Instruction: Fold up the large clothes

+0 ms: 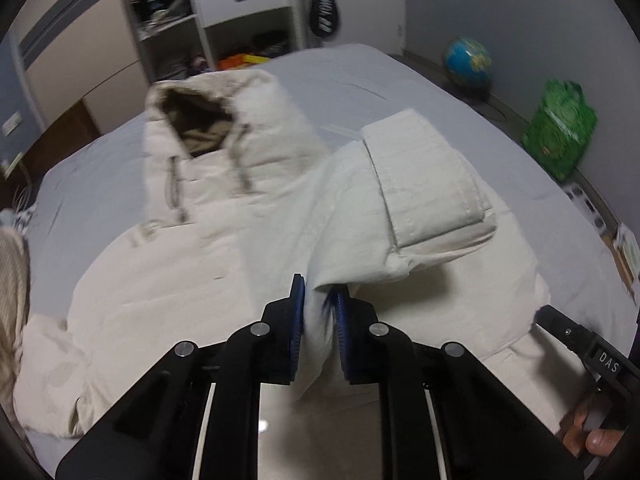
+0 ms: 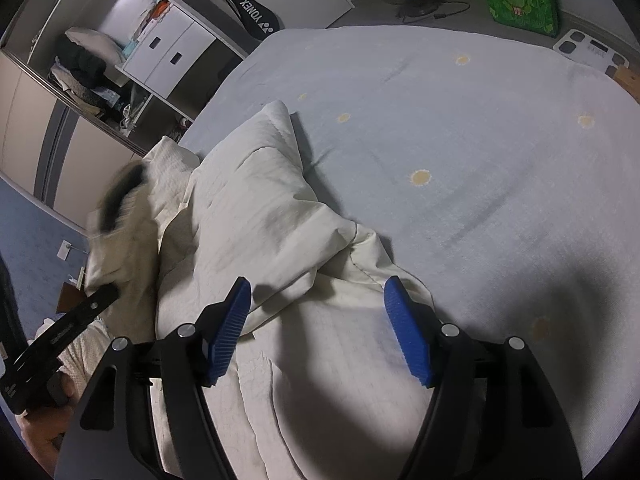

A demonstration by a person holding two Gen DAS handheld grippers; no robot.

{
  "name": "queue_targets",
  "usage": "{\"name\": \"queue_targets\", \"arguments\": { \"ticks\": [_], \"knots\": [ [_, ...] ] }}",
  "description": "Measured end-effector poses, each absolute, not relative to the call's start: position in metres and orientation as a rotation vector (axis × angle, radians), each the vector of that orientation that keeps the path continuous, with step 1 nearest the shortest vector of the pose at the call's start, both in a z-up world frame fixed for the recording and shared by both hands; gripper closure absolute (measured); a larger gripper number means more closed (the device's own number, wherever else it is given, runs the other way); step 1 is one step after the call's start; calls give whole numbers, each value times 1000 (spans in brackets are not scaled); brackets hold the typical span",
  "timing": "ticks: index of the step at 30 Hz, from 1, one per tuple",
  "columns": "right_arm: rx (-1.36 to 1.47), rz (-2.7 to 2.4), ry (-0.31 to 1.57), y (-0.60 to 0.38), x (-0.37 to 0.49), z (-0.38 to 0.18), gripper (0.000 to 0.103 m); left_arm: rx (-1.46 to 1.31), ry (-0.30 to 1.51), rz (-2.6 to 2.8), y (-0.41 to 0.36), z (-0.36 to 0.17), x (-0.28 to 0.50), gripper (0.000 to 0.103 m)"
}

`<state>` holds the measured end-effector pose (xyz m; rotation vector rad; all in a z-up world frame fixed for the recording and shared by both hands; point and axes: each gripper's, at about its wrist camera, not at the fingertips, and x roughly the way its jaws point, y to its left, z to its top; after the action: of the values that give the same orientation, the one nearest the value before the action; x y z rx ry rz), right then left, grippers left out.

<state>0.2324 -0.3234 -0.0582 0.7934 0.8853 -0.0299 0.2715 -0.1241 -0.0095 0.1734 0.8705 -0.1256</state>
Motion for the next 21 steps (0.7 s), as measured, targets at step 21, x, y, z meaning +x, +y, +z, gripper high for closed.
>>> {"name": "queue_targets", "arguments": {
  "ticks": [21],
  "knots": [
    [715,-53,898,-312,234,-53,37,-145,958,51,12,-39,236,92]
  ]
}}
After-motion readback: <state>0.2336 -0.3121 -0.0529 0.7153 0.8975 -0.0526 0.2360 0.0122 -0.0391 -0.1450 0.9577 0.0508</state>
